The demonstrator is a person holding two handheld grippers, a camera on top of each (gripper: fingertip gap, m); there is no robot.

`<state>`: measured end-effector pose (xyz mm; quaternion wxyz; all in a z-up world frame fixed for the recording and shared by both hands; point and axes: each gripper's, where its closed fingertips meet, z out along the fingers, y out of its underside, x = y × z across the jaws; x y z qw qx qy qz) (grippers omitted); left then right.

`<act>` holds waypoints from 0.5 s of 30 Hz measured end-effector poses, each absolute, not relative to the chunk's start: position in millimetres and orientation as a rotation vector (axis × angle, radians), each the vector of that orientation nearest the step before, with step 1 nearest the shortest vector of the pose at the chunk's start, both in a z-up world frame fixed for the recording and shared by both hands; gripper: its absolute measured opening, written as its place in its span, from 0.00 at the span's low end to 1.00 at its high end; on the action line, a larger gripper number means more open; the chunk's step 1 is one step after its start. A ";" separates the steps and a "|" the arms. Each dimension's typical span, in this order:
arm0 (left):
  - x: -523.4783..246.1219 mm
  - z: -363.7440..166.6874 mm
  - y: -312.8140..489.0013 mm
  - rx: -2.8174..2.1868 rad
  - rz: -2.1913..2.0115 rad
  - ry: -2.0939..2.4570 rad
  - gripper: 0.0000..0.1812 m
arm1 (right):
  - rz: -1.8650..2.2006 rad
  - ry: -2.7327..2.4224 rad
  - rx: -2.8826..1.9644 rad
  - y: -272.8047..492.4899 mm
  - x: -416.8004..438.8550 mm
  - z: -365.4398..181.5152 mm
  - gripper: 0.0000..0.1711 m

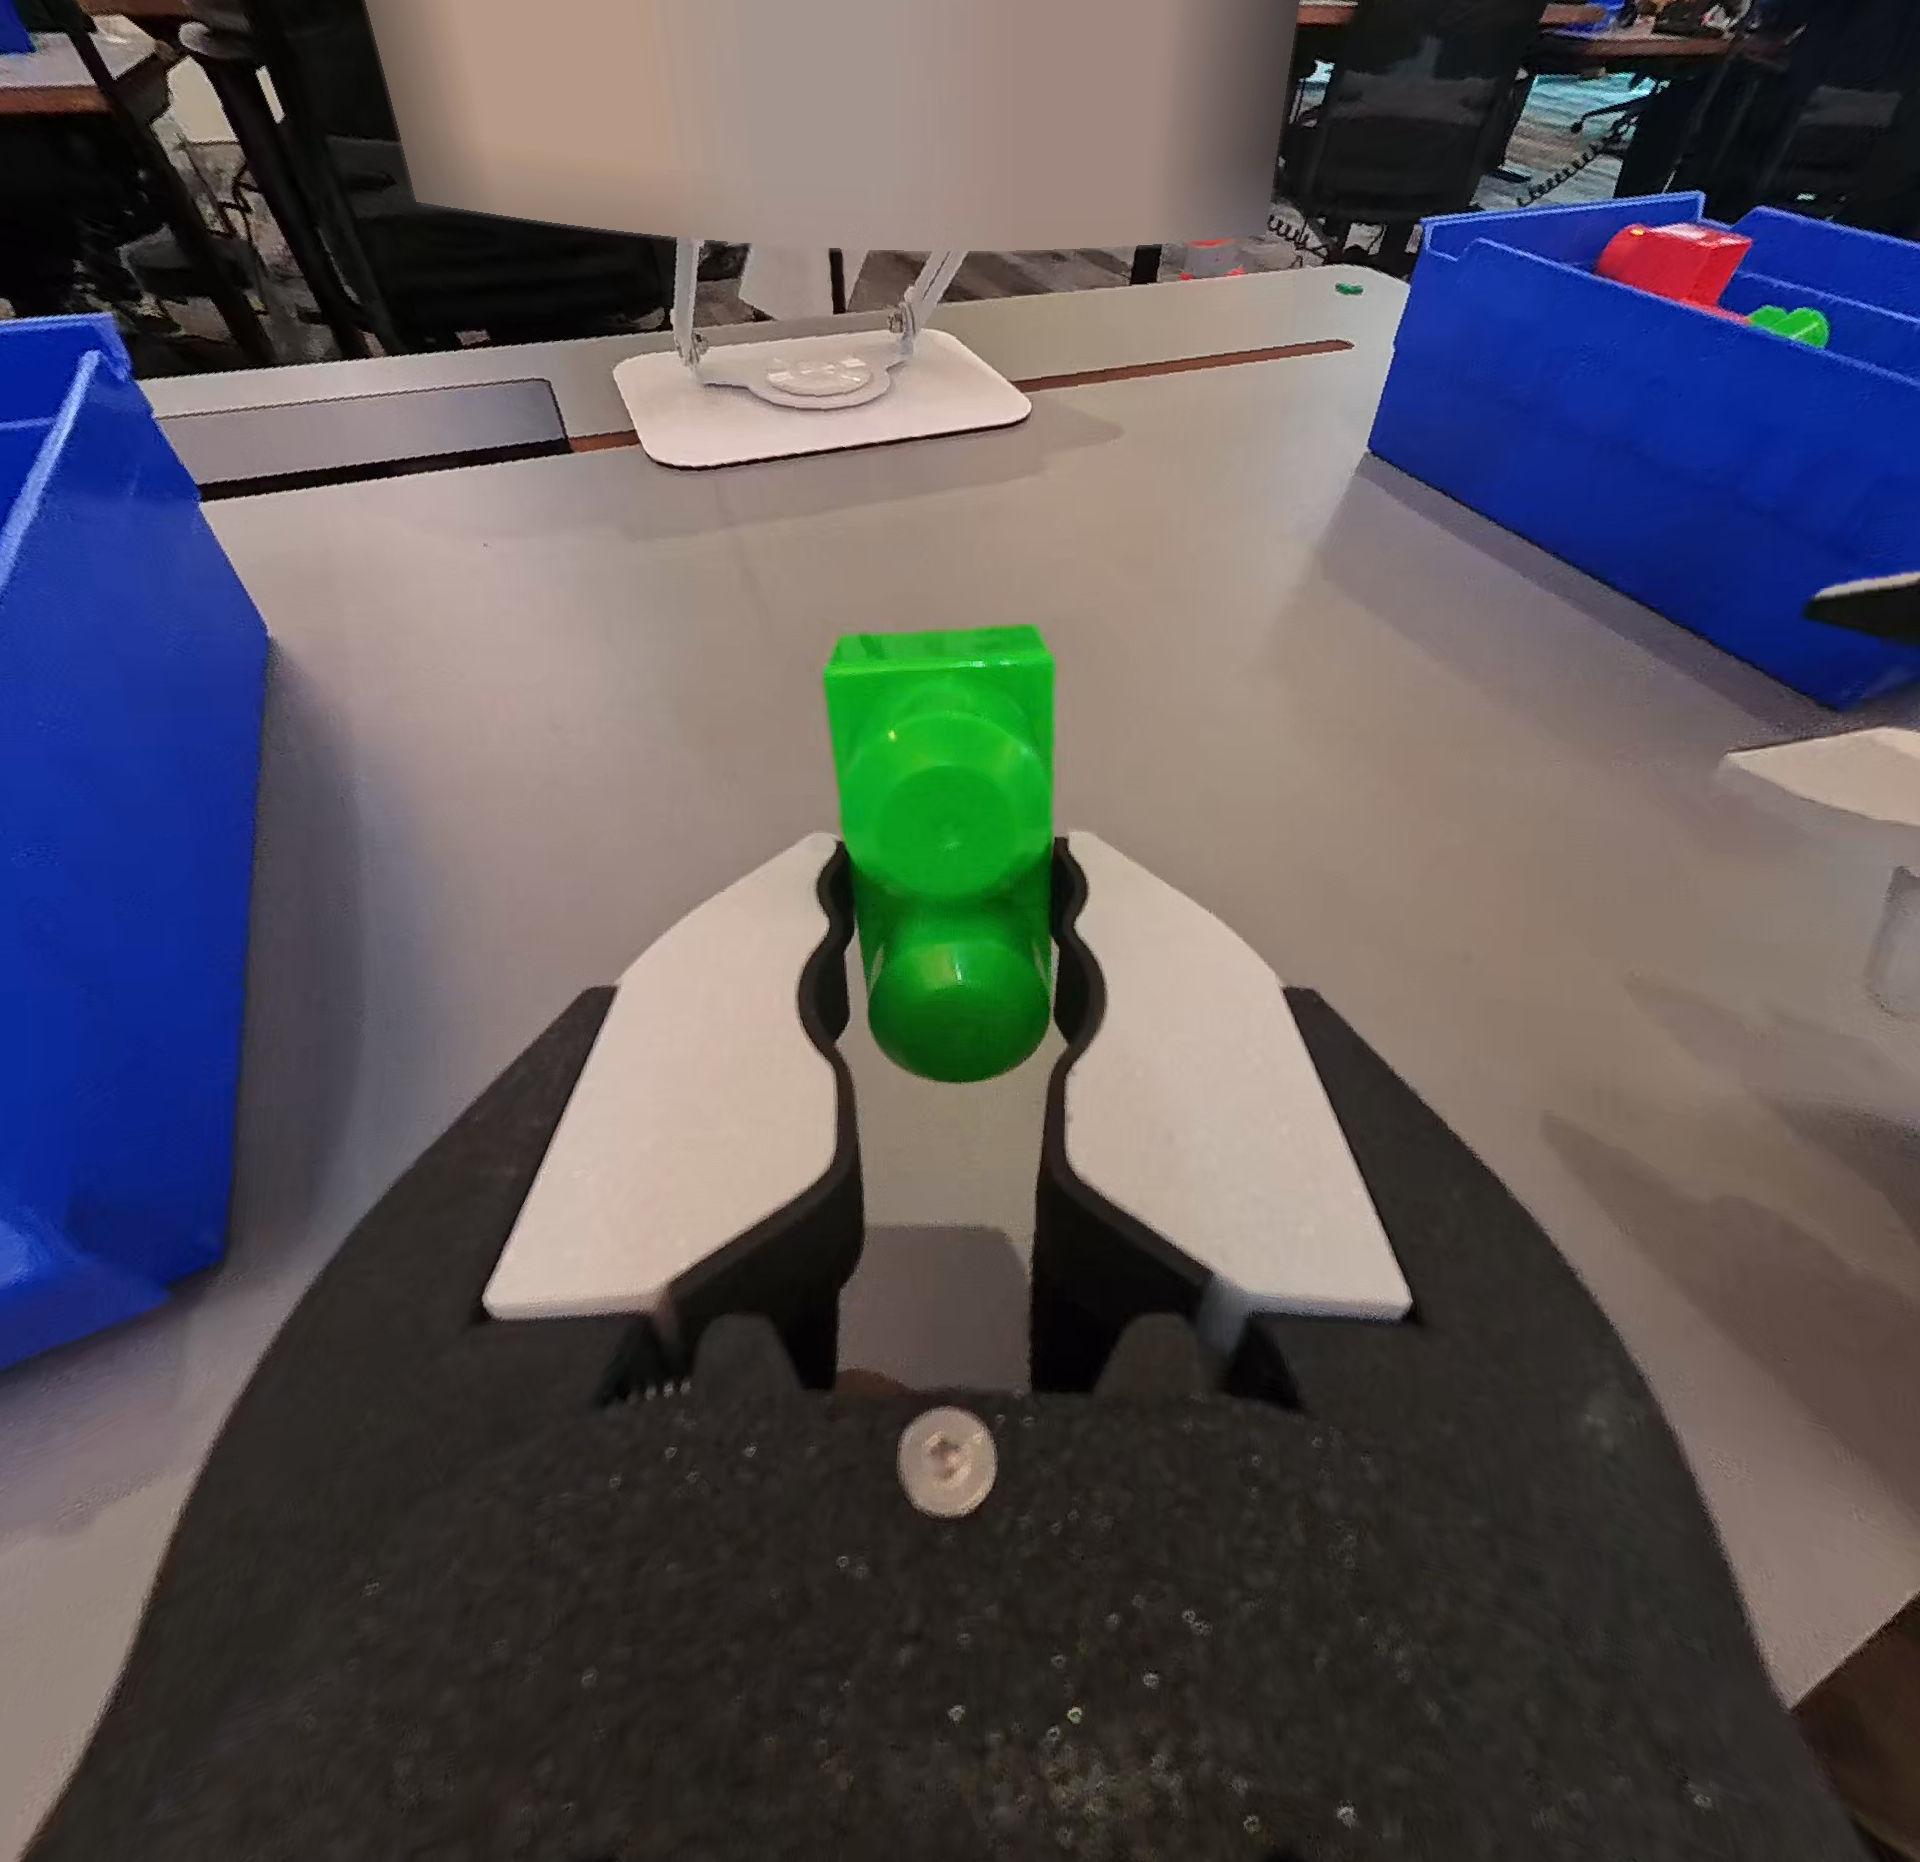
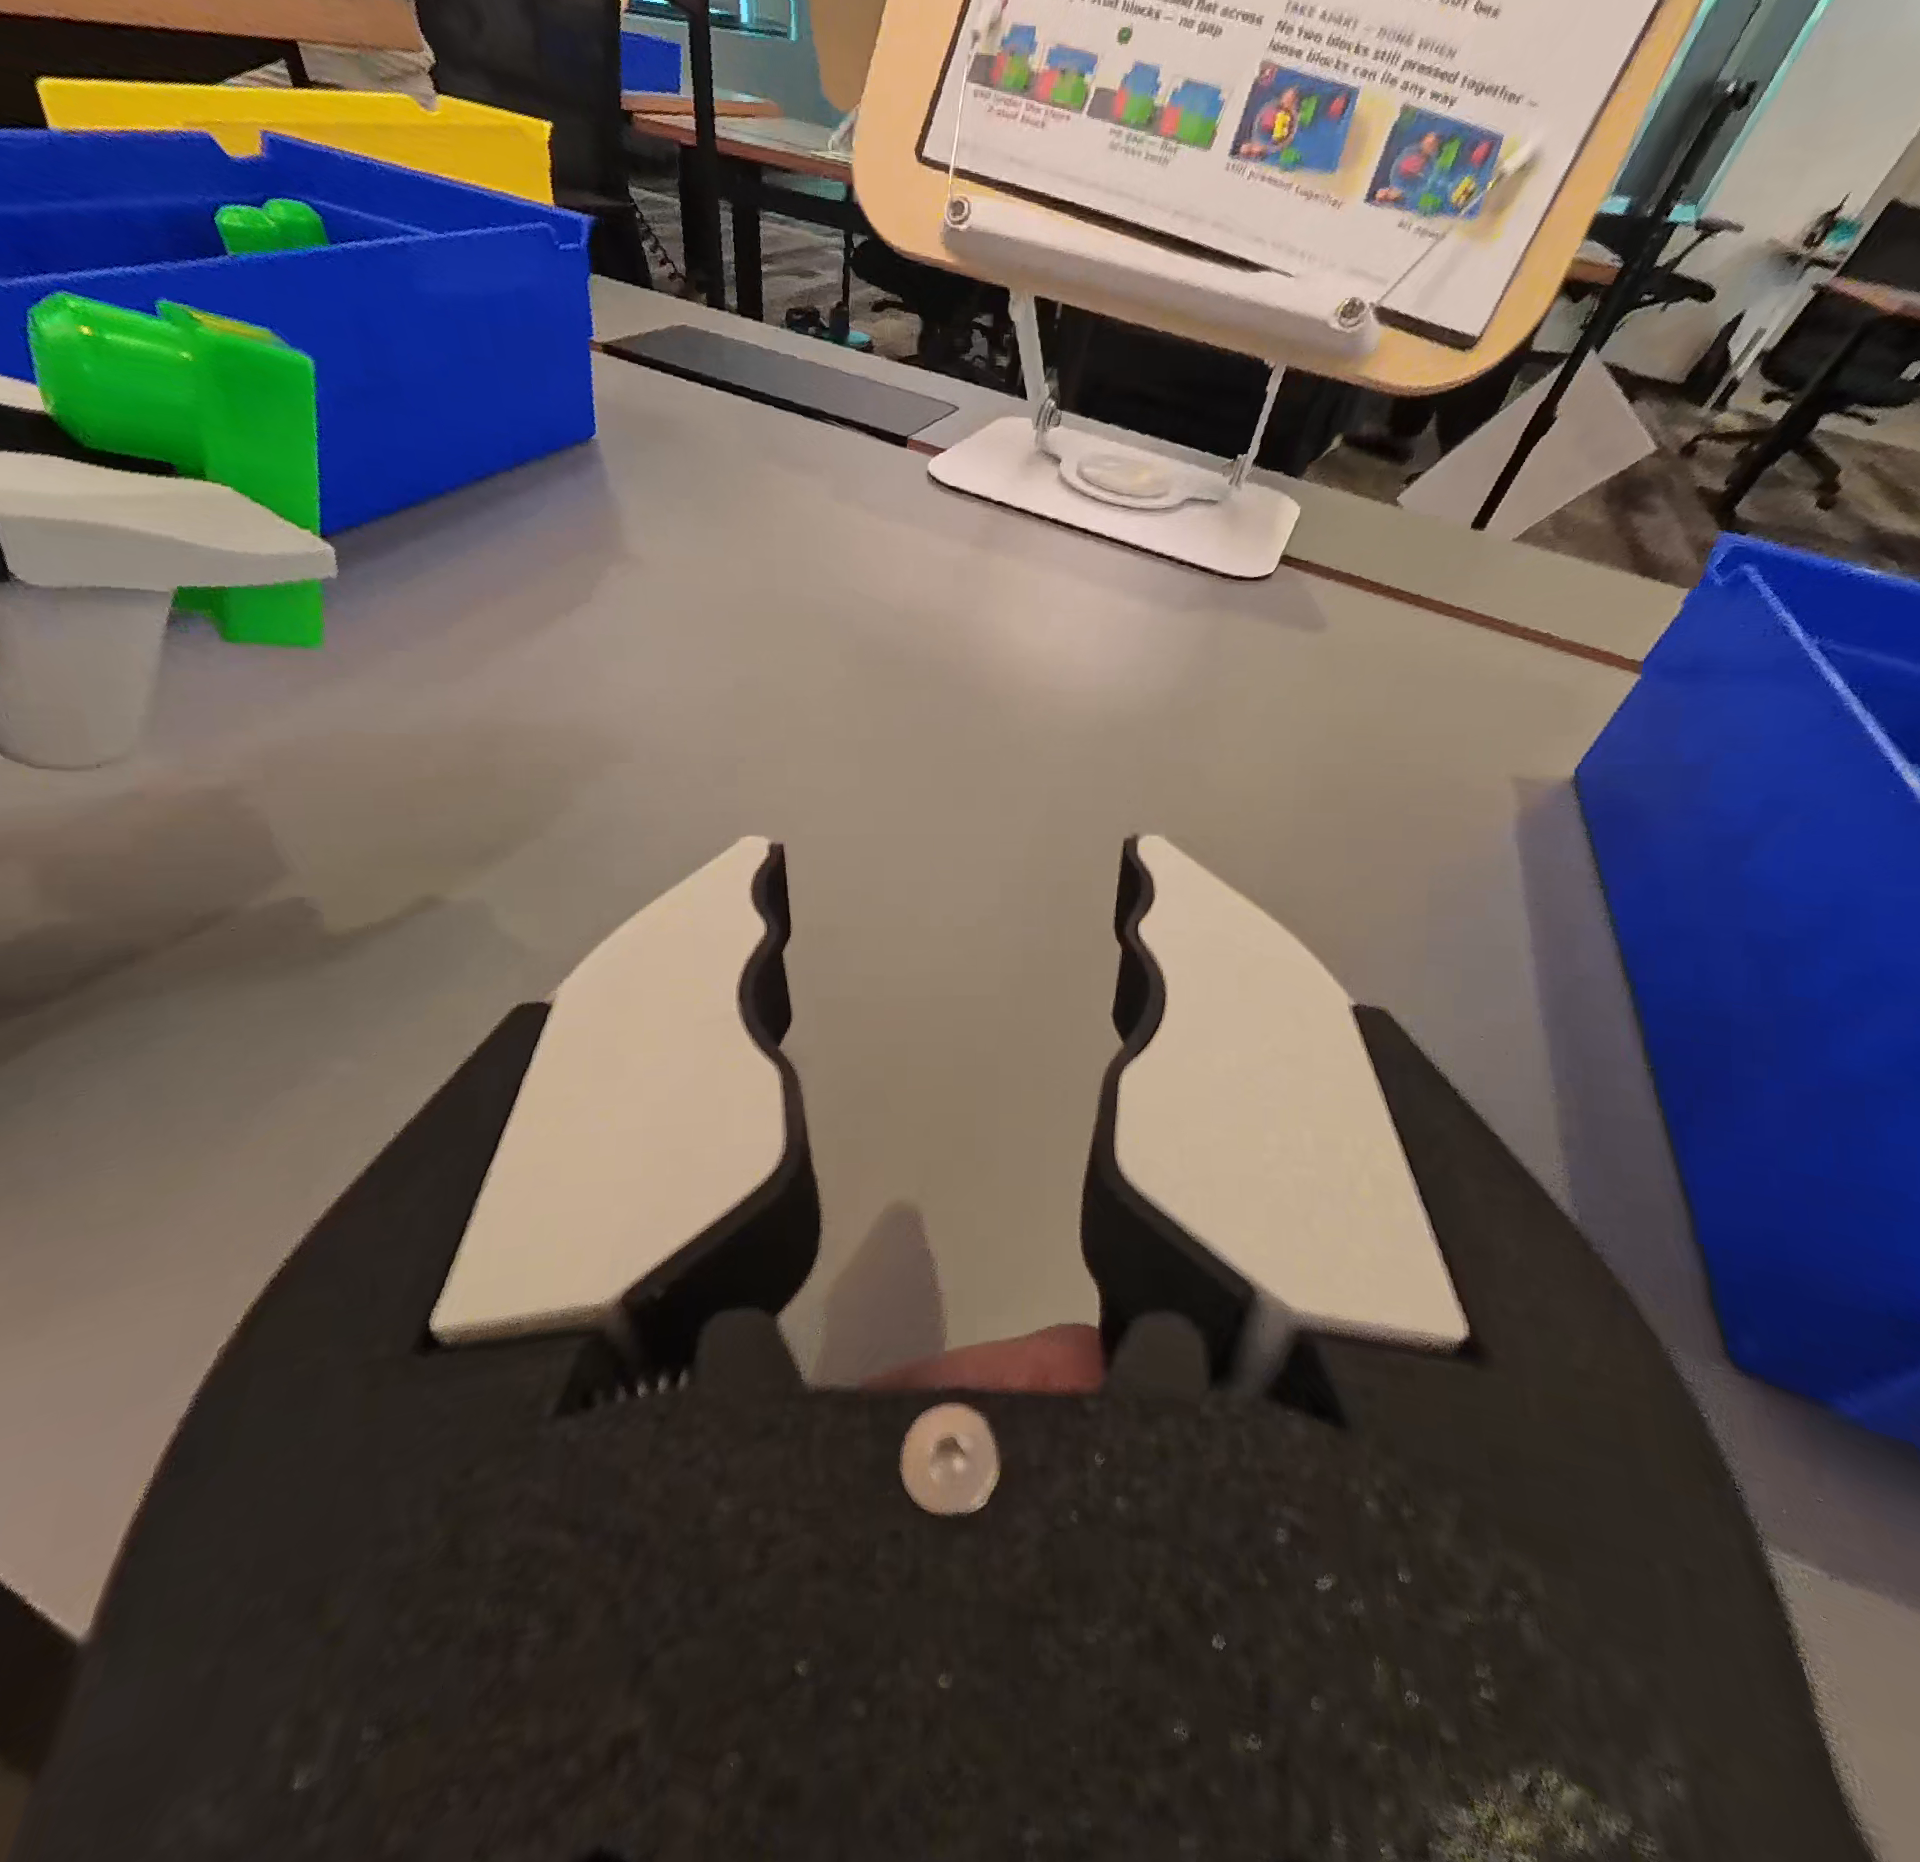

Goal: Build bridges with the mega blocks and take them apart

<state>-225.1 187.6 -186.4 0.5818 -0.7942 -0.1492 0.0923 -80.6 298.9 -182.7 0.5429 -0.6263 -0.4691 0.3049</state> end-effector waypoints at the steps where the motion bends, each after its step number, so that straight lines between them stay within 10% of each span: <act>1: -224.3 -186.3 188.1 -1.855 0.215 -0.345 0.20 | 0.732 -1.107 -1.488 300.2 -79.7 -181.6 0.35; 15: -172.1 -159.6 207.5 -1.892 -0.103 0.331 0.20 | 1.180 -1.580 -1.164 285.9 -102.5 -141.2 0.34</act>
